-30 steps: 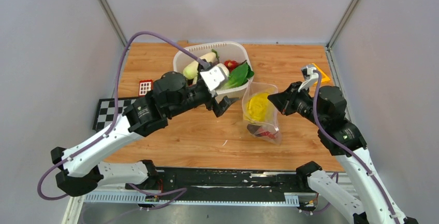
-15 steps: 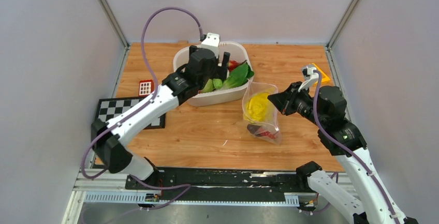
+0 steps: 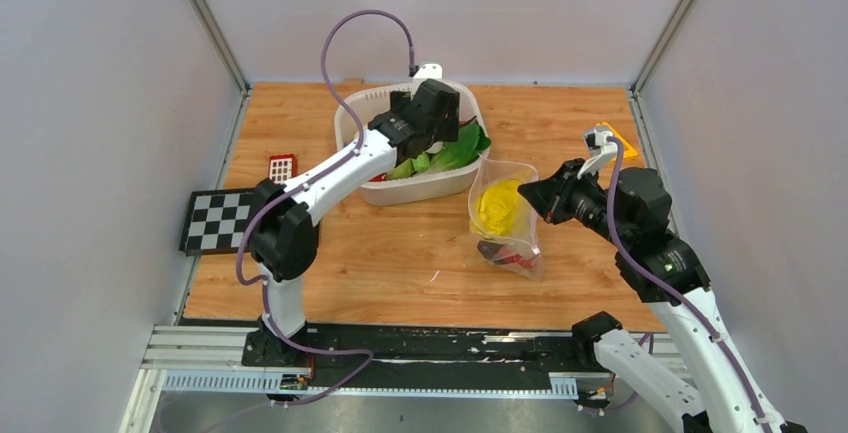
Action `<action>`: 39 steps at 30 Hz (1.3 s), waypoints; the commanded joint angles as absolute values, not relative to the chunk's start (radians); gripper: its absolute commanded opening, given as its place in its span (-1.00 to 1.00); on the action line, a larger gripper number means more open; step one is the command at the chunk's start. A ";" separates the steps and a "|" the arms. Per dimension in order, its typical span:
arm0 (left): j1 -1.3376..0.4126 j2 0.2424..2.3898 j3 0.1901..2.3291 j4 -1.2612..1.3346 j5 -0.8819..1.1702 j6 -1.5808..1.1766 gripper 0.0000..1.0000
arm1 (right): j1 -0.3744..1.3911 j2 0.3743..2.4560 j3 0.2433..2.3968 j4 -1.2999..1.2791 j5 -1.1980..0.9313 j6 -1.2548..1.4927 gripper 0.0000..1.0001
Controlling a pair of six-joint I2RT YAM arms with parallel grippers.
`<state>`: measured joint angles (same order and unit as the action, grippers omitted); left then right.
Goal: Place the food in the zip-top bag and seal the zipper
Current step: Pick up the fake vegetable from the bin.
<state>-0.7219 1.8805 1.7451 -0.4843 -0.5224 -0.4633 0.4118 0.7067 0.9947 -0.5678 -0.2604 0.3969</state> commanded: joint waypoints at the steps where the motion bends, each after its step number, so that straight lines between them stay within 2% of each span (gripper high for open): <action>1: -0.699 1.917 1.777 -0.483 -0.568 -0.556 0.98 | 0.414 0.692 0.994 -0.524 -0.264 0.422 -1.00; 5: -0.698 1.983 1.813 -0.498 -0.571 -0.579 0.96 | 0.414 0.693 0.992 -0.522 -0.269 0.424 -1.00; 12: -0.682 2.011 1.739 -0.397 -0.539 -0.621 0.86 | 0.413 0.689 0.989 -0.525 -0.276 0.428 -1.00; 16: -0.680 2.021 1.732 -0.366 -0.506 -0.606 0.65 | 0.415 0.688 0.989 -0.527 -0.281 0.430 -1.00; 19: -0.680 2.008 1.717 -0.376 -0.480 -0.608 0.39 | 0.413 0.684 0.989 -0.530 -0.276 0.431 -1.00; 22: -0.680 1.956 1.643 -0.335 -0.463 -0.618 0.09 | 0.414 0.682 0.990 -0.532 -0.272 0.432 -1.00; 28: -0.680 1.850 1.568 -0.320 -0.452 -0.592 -0.16 | 0.414 0.687 0.994 -0.532 -0.275 0.430 -1.00; 33: -0.680 1.735 1.514 -0.288 -0.425 -0.531 -0.30 | 0.414 0.690 0.993 -0.531 -0.275 0.431 -1.00; 39: -0.680 1.537 1.399 -0.249 -0.387 -0.460 -0.29 | 0.414 0.693 0.991 -0.529 -0.271 0.428 -1.00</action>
<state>-0.6849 1.6955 1.4555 -0.3096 -0.4164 -0.5259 0.4118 0.6964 0.9840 -0.5674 -0.2703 0.4122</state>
